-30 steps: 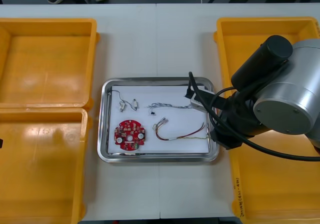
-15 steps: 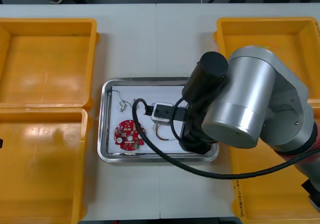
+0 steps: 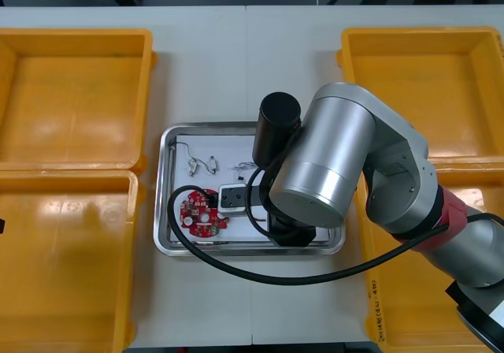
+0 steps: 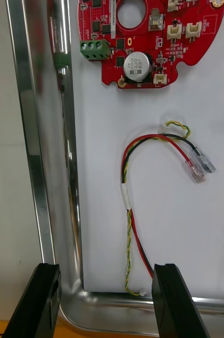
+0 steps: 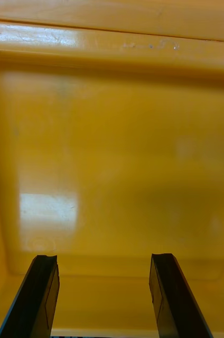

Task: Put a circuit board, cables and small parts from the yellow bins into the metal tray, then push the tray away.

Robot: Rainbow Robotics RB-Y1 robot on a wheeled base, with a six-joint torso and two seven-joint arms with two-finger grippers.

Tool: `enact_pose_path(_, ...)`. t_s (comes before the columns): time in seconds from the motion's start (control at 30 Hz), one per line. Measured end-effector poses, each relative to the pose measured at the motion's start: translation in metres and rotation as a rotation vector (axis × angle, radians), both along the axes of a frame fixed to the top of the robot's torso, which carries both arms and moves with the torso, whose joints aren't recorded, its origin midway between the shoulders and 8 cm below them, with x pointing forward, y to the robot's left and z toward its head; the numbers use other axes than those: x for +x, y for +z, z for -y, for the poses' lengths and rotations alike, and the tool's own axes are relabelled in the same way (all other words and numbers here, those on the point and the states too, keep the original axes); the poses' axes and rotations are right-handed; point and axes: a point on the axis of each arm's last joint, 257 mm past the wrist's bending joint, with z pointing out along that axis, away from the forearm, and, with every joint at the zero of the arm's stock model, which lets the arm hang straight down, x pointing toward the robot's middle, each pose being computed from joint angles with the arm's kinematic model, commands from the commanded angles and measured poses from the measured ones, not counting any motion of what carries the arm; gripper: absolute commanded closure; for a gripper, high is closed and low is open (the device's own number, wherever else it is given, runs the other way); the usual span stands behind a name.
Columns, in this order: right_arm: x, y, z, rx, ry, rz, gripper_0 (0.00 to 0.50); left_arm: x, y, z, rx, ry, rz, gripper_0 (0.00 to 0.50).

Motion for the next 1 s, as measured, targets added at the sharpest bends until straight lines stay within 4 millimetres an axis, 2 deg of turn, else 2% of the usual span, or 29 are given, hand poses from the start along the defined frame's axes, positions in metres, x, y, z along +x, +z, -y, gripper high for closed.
enact_pose_path(0.6, -0.016, -0.026, -0.032, -0.07, 0.135, 0.082, 0.0, 0.0, 0.0, 0.0, 0.0, 0.0, 0.0, 0.0)
enact_pose_path(1.0, -0.025, -0.047, -0.051, -0.071, 0.135, 0.025, 0.0, 0.0, 0.0, 0.0, 0.0, 0.0, 0.0, 0.0)
